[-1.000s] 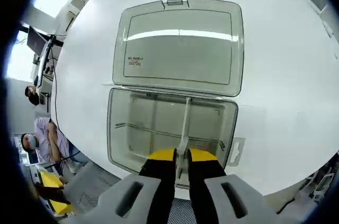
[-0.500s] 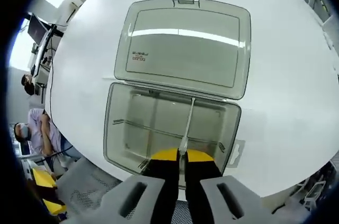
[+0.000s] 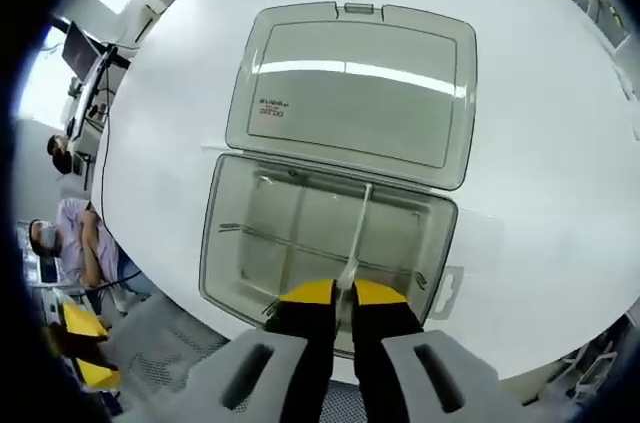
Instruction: Insert the divider into the dual guide fixture by aligning both edges with the guide slots and pushing it downward to the bottom, including one-sided entry, uneven engagement, binding, and posture correction.
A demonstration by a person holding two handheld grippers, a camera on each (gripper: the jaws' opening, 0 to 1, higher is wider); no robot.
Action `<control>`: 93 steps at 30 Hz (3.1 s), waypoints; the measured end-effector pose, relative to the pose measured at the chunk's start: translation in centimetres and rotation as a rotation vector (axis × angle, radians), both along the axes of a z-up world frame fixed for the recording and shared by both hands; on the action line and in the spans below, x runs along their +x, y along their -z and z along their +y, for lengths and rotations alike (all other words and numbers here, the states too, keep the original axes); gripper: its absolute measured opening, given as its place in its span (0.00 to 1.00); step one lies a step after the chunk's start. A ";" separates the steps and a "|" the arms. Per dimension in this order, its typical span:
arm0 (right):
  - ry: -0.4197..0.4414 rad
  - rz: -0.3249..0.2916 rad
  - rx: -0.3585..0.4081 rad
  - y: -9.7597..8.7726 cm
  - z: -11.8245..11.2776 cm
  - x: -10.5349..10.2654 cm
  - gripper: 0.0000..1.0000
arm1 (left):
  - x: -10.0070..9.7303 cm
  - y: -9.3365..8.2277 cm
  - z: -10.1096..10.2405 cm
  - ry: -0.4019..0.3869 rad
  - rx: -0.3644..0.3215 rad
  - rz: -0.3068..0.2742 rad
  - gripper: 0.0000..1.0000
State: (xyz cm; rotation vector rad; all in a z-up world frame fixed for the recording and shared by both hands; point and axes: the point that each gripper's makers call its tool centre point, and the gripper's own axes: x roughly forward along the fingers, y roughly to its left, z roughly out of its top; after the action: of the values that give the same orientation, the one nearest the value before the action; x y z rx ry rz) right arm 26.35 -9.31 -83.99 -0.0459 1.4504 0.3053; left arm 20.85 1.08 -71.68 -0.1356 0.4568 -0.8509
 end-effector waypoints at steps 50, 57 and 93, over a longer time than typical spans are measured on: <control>-0.571 -0.562 0.450 -7.7 -0.1 -4.1 0.08 | 4.7 7.1 5.0 -0.056 0.390 0.288 0.30; -0.579 -0.633 0.468 -8.5 -1.1 -4.1 0.05 | 4.7 8.3 5.2 -0.042 0.439 0.318 0.33; -0.670 -0.794 0.461 -9.4 -4.1 -4.6 0.27 | 7.4 12.2 5.1 -0.186 0.541 0.527 0.43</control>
State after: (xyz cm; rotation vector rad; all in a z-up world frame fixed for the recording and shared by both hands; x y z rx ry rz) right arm 21.71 -13.44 -74.61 -0.2509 0.5147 1.0340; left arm 28.29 6.20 -83.86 0.1017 1.1349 -0.4772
